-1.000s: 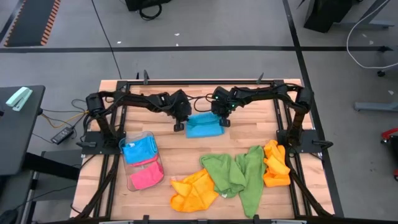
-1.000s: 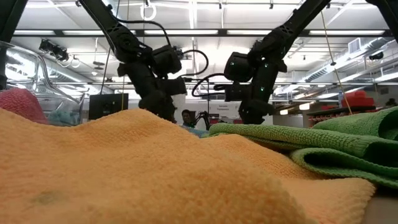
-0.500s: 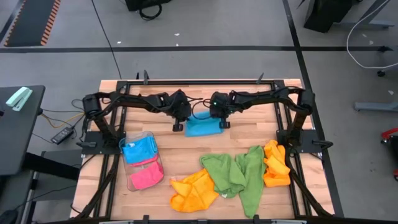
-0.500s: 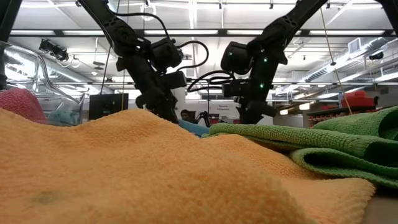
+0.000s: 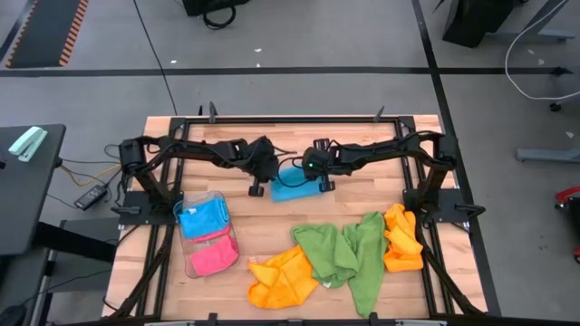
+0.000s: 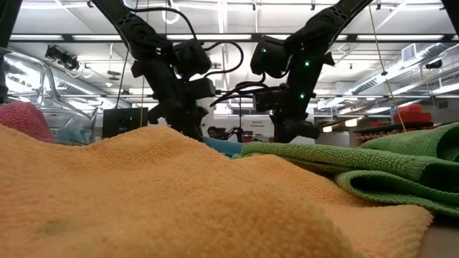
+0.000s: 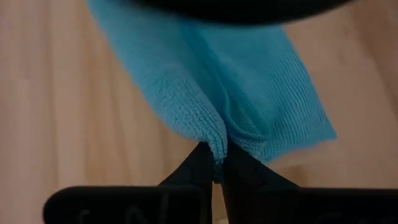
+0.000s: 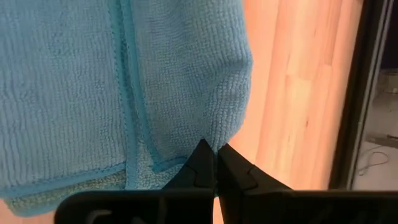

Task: Fold microfiber towels
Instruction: Fold the blue microfiber cloth

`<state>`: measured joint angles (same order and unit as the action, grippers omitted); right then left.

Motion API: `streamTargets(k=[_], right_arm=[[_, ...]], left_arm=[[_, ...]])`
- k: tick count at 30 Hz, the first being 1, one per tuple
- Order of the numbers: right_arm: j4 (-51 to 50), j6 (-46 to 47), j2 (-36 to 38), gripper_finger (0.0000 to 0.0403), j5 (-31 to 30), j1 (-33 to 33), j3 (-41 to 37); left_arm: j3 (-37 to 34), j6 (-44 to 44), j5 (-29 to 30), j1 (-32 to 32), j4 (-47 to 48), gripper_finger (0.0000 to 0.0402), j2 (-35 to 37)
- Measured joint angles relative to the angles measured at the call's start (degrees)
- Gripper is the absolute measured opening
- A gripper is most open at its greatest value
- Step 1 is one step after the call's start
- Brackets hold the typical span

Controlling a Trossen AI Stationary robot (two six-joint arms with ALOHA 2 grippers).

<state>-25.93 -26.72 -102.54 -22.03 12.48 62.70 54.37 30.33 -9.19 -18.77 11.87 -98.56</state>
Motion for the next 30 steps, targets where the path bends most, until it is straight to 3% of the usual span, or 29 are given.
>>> streamTargets(k=[8,19,30], right_arm=[[-0.4,0.6,0.0,0.0006,-3.8,-3.7,0.0],[-2.7,3.3,0.0,0.0007,-8.0,-7.2,0.0],[-3.2,5.4,0.0,0.0007,-9.1,-9.5,0.0]], left_arm=[[0.0,2.5,5.1,3.7,0.0,0.0047,0.0],[0.0,2.4,6.2,6.0,0.0,0.0032,0.0],[0.0,-1.5,6.2,6.3,0.7,0.0086,2.6]])
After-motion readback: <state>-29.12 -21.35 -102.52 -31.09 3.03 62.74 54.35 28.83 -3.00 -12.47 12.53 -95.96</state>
